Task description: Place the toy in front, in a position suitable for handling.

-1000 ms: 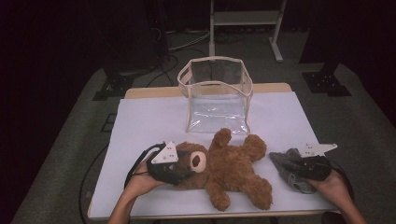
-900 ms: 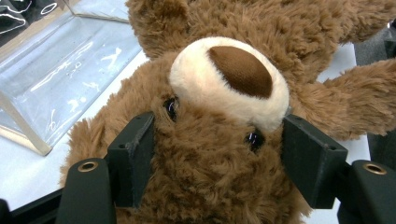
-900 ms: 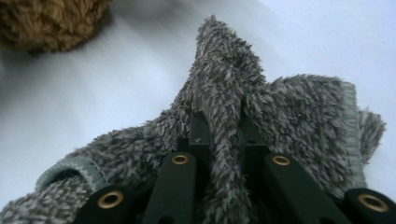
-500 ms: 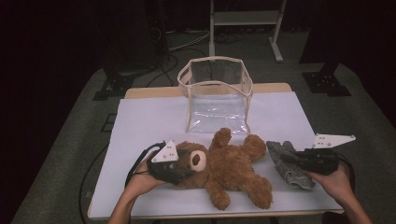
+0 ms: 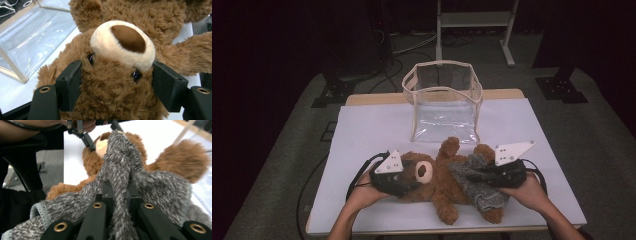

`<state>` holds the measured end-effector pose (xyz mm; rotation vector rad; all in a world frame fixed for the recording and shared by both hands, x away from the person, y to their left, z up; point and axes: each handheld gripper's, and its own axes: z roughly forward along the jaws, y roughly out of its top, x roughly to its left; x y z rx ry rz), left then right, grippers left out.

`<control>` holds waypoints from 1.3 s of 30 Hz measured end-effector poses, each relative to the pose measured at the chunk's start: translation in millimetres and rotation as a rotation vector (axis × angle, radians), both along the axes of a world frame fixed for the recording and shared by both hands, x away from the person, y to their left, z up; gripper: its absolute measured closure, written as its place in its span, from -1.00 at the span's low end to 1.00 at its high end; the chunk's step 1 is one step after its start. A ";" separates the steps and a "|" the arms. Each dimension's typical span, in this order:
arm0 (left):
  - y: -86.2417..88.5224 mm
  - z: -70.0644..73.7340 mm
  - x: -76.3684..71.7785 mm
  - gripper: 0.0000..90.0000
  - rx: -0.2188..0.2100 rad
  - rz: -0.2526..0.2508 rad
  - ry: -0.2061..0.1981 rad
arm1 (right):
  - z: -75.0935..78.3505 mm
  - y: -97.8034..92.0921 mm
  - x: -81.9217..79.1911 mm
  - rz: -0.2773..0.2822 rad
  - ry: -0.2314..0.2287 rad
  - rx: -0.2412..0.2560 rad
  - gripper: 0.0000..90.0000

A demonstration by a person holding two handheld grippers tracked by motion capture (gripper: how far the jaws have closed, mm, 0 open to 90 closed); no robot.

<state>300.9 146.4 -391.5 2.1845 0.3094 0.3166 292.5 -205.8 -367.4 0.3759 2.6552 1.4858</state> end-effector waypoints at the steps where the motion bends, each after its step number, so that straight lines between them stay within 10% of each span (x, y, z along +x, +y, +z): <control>1: 0.3 -0.3 -0.2 -0.36 -0.004 0.000 0.001 | -1.6 0.1 -0.6 0.001 -0.002 -0.007 0.80; 14: -1.6 0.9 0.9 -0.34 -0.002 -0.002 0.012 | -30.8 -52.1 -18.6 -0.106 0.079 -0.026 0.80; 26: 14.2 1.8 -1.7 -0.23 -0.012 0.023 0.046 | -17.4 -5.1 0.4 -0.035 0.009 -0.003 0.80; 39: -3.7 7.8 8.0 -0.37 -0.030 0.003 -0.002 | -25.2 -12.4 6.8 -0.052 0.009 0.003 0.79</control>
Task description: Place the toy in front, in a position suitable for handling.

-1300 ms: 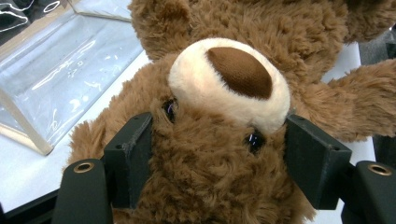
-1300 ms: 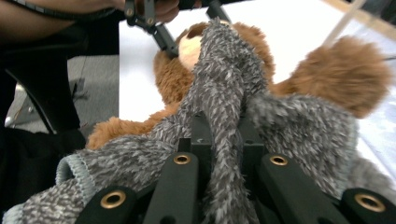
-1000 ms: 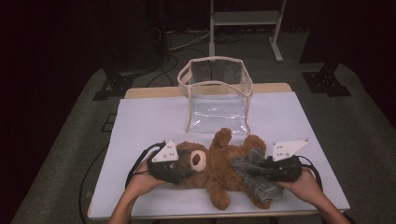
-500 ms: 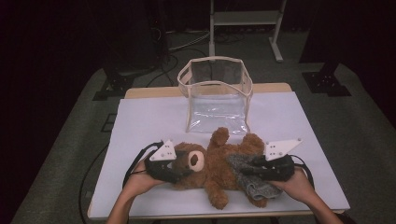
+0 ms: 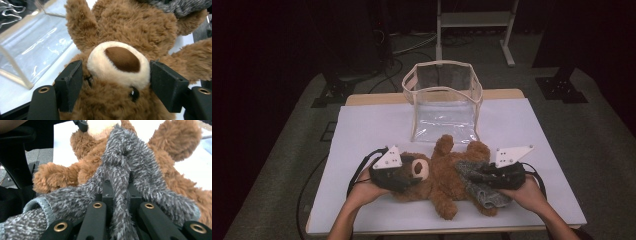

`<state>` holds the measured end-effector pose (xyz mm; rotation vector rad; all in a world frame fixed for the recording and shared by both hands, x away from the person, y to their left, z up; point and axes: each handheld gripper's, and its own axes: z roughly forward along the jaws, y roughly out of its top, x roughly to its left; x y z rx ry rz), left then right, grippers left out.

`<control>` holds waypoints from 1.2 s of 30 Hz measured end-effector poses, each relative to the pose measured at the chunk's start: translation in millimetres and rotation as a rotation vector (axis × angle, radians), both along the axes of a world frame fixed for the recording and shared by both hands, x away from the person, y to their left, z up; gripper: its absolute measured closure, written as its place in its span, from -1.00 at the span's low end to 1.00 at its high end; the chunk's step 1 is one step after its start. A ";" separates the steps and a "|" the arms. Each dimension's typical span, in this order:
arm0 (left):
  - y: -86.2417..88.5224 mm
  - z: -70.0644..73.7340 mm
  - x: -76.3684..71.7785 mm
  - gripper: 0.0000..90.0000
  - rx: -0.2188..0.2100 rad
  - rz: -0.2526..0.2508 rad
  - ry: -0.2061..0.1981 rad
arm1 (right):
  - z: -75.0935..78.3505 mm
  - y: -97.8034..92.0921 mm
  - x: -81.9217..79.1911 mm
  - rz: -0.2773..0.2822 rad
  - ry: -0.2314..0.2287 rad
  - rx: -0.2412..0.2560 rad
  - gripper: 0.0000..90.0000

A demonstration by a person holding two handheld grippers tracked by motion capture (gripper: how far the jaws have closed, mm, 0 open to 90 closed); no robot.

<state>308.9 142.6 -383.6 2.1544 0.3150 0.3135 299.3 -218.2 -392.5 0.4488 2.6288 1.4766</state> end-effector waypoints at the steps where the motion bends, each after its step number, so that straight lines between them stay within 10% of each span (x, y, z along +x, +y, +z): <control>1: -1.2 -0.7 0.7 -0.36 0.001 -0.003 0.001 | -1.6 -2.7 -1.7 -0.003 -0.001 -0.004 0.80; 10: -3.4 -0.5 0.4 -0.27 0.015 0.004 0.006 | -8.1 -30.4 -10.1 -0.066 0.027 -0.031 0.80; 20: -4.1 -0.5 1.5 -0.26 0.020 0.023 0.009 | 5.6 -0.8 -21.8 0.023 -0.045 -0.044 0.79; 30: -5.4 0.5 -0.1 -0.27 0.024 0.024 0.007 | -23.0 -50.2 -37.0 -0.079 0.043 -0.030 0.79; 36: -4.6 0.2 1.9 -0.28 0.019 0.029 0.014 | -6.9 -57.8 -41.5 -0.088 0.017 0.020 0.79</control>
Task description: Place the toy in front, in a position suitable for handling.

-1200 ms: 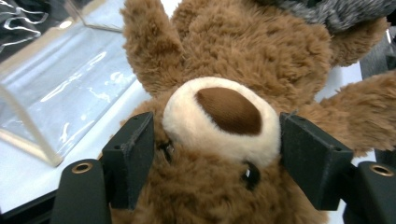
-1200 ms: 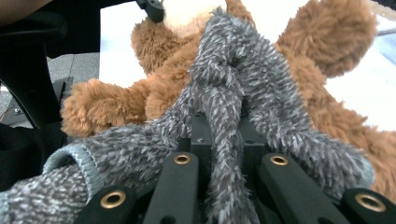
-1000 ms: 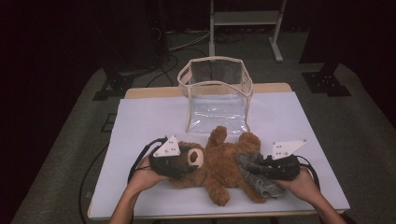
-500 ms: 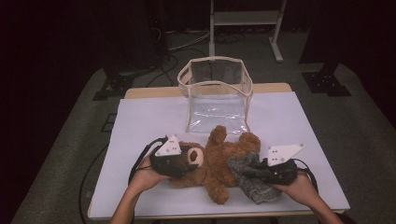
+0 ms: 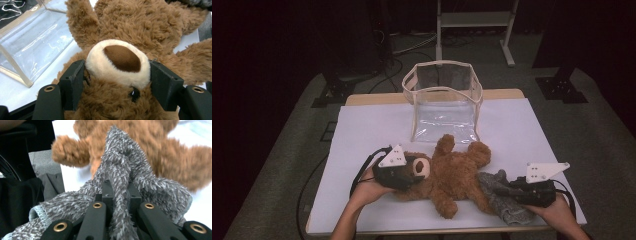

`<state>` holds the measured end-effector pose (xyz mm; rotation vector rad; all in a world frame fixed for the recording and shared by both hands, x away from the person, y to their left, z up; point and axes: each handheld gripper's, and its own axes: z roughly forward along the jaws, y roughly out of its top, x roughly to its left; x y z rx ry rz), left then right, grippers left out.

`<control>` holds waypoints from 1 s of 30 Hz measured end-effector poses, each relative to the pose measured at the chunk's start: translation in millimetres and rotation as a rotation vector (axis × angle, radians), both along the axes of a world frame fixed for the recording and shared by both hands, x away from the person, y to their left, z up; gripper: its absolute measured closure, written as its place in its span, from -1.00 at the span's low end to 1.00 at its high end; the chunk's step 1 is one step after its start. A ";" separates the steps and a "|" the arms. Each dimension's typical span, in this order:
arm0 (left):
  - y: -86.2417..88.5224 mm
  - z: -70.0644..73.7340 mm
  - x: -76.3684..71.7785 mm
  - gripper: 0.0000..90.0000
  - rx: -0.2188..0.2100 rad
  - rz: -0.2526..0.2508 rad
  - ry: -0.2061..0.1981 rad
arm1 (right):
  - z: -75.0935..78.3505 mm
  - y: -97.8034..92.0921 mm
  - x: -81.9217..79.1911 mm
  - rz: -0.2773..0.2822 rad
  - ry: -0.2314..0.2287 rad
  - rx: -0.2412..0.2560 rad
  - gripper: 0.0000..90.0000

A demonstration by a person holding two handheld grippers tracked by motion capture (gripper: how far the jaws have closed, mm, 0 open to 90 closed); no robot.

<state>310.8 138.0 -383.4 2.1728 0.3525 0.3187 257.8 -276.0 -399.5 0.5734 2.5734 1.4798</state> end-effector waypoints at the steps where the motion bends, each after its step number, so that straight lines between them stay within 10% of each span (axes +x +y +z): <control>1: 0.2 -0.1 0.2 -0.28 -0.001 -0.001 0.000 | 4.2 3.6 0.9 0.009 -0.011 0.005 0.79; 10: 1.9 -0.9 0.3 -0.27 -0.008 -0.003 0.002 | 4.9 43.6 10.5 0.095 -0.038 -0.022 0.79; 22: -0.2 -0.2 0.4 -0.28 -0.008 -0.001 0.000 | -3.2 -2.1 1.0 -0.020 -0.007 -0.023 0.79; 30: 1.2 -1.3 -1.0 -0.28 -0.012 -0.010 -0.004 | 15.7 38.2 19.4 0.032 -0.072 0.012 0.79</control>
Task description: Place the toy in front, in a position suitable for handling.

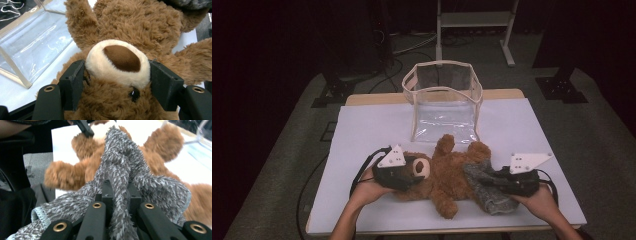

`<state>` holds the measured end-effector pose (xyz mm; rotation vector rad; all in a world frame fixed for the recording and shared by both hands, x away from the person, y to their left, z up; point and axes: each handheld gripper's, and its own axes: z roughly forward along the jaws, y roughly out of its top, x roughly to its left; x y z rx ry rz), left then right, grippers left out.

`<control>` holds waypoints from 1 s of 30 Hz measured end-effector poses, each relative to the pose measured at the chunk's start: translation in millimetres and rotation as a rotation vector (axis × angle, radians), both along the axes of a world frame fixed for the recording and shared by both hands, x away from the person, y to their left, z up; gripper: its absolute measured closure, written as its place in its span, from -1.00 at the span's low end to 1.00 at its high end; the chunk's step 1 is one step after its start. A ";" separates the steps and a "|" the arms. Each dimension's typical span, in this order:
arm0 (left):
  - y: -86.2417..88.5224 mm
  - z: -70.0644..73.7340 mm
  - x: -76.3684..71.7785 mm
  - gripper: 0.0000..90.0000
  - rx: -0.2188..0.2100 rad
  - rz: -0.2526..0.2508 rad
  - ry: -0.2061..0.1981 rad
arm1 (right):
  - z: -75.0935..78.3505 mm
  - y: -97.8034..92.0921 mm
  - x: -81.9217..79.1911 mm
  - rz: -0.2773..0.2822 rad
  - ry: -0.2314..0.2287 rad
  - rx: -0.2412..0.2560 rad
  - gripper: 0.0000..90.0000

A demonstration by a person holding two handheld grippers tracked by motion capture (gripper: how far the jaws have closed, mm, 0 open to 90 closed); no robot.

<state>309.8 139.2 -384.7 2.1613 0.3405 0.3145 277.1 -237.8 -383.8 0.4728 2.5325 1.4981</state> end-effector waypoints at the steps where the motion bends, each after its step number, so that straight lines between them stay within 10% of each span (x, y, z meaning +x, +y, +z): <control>1: 0.3 0.0 -0.3 -0.28 0.002 -0.001 0.000 | -0.6 4.0 1.4 0.002 0.002 0.005 0.79; 15: -1.9 0.7 -1.7 -0.28 0.008 -0.006 -0.002 | -17.9 -21.3 -0.7 -0.070 0.055 -0.006 0.79; 23: -0.8 0.0 -2.0 -0.28 0.008 -0.012 -0.002 | 7.0 11.1 12.0 -0.009 -0.016 0.000 0.79; 30: -0.6 -0.3 -3.4 -0.27 0.010 -0.017 -0.004 | -11.2 10.6 11.6 -0.011 0.018 -0.012 0.79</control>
